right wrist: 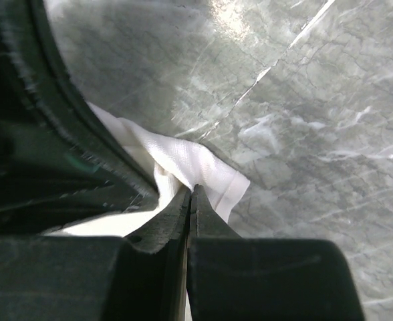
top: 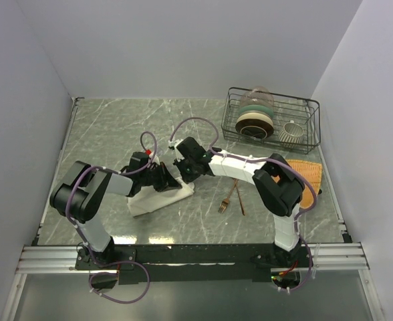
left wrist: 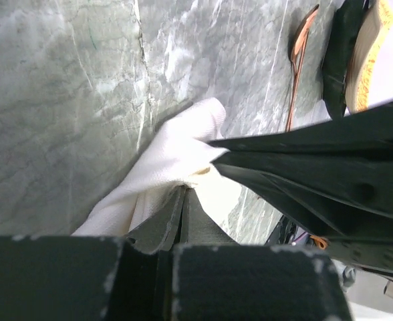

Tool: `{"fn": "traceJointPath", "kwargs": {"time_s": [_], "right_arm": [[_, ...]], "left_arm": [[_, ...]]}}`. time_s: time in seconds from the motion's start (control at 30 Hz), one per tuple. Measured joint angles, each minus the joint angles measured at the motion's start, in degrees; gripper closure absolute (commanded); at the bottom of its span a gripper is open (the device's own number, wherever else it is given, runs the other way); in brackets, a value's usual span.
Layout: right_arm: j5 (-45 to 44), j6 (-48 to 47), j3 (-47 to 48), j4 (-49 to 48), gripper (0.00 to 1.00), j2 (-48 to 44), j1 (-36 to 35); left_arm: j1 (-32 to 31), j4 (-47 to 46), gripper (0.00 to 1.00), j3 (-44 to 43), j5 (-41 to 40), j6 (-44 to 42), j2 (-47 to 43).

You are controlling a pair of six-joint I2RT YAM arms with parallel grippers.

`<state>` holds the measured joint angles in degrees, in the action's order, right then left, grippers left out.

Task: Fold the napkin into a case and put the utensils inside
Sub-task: Stuff the top corner of the smaller-rectangle-folded napkin into the folded napkin.

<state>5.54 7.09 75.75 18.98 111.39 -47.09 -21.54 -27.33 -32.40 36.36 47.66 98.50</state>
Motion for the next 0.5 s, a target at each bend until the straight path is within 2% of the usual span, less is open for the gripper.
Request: {"fn": "traceJointPath", "kwargs": {"time_s": [0.5], "right_arm": [[2.0, 0.5, -6.1, -1.5, 1.00, -6.6, 0.0]], "left_arm": [[0.0, 3.9, 0.99, -2.8, 0.5, -1.9, 1.3]]}}
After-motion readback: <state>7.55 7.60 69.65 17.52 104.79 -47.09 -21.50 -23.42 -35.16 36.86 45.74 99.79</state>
